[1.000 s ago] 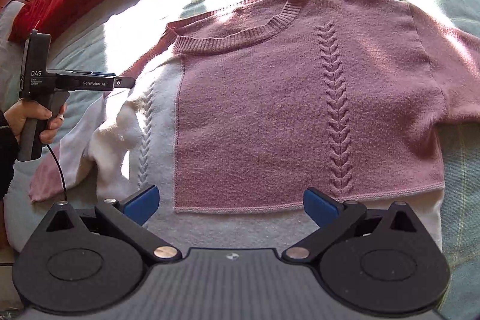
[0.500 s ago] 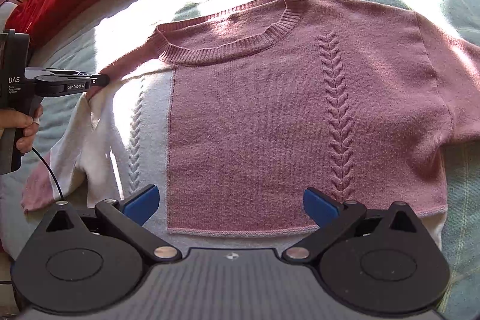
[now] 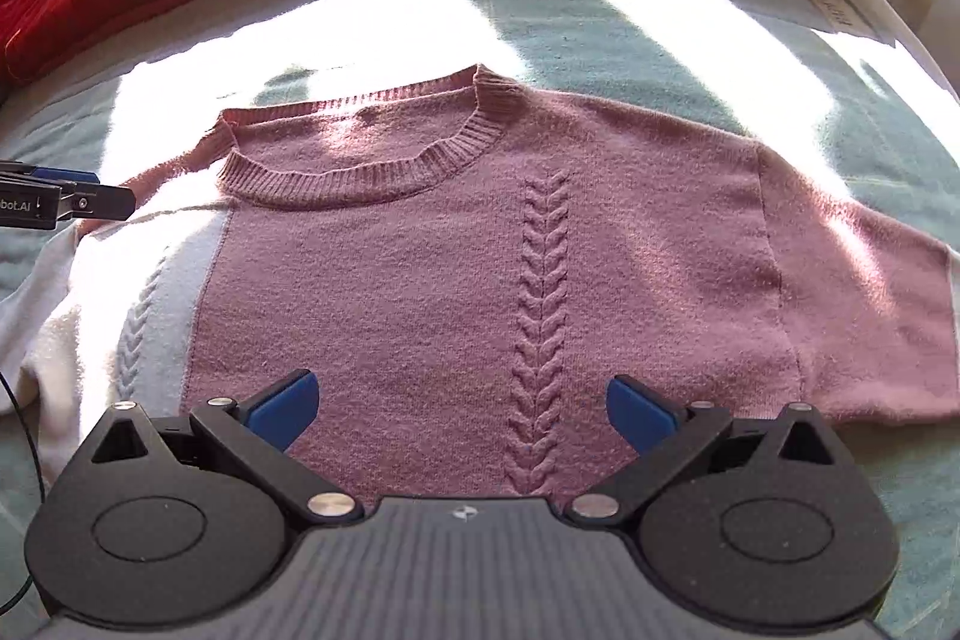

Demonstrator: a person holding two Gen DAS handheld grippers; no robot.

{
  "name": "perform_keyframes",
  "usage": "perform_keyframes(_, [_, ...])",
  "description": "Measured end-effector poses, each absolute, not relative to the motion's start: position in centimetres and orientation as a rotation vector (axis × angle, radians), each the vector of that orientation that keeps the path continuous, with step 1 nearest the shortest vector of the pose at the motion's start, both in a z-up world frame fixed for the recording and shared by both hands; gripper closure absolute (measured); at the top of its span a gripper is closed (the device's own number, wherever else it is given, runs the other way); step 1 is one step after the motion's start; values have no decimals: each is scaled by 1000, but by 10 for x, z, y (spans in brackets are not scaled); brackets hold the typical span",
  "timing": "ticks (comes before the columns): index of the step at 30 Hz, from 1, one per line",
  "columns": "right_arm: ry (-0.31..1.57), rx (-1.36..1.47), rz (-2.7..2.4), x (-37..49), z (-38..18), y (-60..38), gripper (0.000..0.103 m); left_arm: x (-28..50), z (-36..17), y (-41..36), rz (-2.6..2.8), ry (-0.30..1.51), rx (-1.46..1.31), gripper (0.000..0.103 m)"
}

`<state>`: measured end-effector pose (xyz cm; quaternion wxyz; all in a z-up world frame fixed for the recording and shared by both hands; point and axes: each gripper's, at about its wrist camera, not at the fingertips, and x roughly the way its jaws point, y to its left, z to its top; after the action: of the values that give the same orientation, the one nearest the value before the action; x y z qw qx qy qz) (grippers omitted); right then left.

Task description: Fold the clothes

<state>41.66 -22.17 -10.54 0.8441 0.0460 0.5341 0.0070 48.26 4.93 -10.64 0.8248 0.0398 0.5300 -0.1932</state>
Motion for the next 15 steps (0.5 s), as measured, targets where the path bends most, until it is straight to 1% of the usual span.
perform_keyframes(3, [1077,15,-14,426,-115,-233,0,463,-128,32,-406,1131,66,40])
perform_keyframes(5, [1084,31,-25,431,-125,-241,0,456,-145,29,-386,1143,61,40])
perform_keyframes(7, [1090,64,-30,432,-137,-247,0,451,-152,31,-364,1103,60,38])
perform_keyframes(9, [1069,77,-36,433,-143,-250,0,456,-151,33,-344,1068,63,36])
perform_keyframes(15, [1011,12,-32,457,-143,-247,0,495,-154,39,-279,1036,52,35])
